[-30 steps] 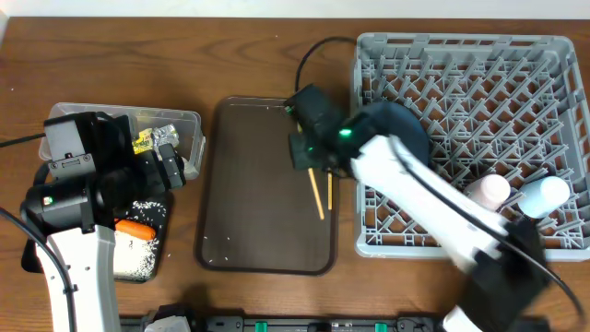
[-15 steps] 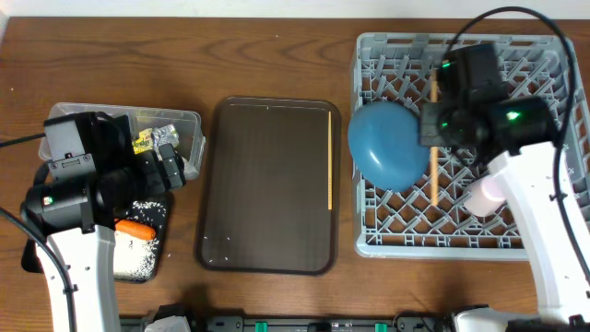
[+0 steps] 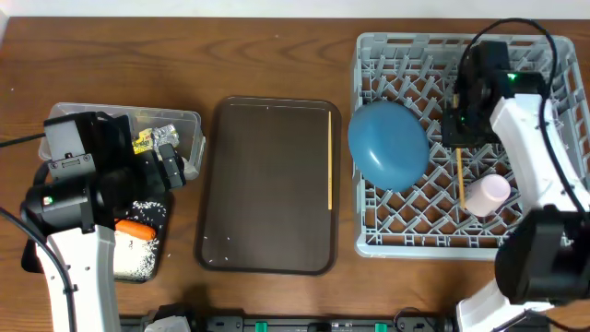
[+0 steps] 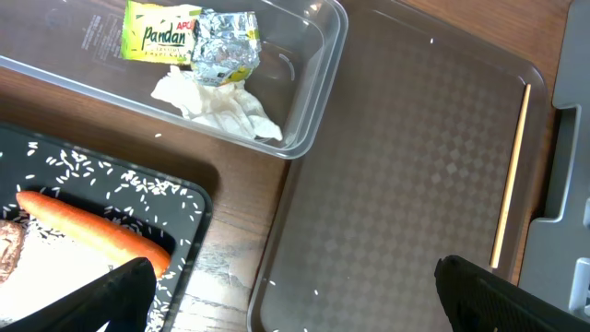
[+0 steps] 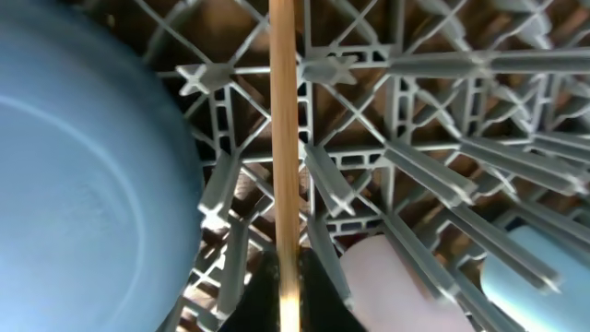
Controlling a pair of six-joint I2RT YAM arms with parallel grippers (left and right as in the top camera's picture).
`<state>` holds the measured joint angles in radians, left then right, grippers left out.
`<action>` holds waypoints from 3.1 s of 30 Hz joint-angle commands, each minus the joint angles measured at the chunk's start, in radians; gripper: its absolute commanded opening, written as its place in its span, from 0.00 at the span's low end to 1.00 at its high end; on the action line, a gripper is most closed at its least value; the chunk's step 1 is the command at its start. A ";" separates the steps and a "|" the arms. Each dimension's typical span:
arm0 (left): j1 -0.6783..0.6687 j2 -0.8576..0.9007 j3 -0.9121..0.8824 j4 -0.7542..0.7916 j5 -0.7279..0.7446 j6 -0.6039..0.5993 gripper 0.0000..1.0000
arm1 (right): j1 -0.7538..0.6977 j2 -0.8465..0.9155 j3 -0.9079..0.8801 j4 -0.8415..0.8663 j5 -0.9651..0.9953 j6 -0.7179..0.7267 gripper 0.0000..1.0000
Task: Sort waste into correct bins and load items into the dishwasher rack
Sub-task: 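Place the chopstick upright in the rack with the right gripper, then grasp the second chopstick on the brown tray with the right gripper, then carry the chopstick into the rack and release it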
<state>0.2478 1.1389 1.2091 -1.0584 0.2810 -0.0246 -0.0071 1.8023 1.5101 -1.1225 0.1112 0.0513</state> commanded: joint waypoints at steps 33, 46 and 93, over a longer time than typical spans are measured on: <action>0.004 0.004 0.021 -0.003 -0.013 0.013 0.98 | 0.789 0.183 0.040 0.294 0.267 0.686 0.45; 0.004 0.004 0.021 -0.003 -0.013 0.013 0.98 | 0.716 0.341 0.040 0.326 0.205 0.764 0.48; 0.004 0.004 0.021 -0.003 -0.013 0.013 0.98 | 0.286 -0.326 0.122 -0.021 0.080 0.118 0.01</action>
<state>0.2478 1.1389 1.2091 -1.0588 0.2810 -0.0246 0.3656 1.4525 1.6489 -1.1213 0.1638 0.2695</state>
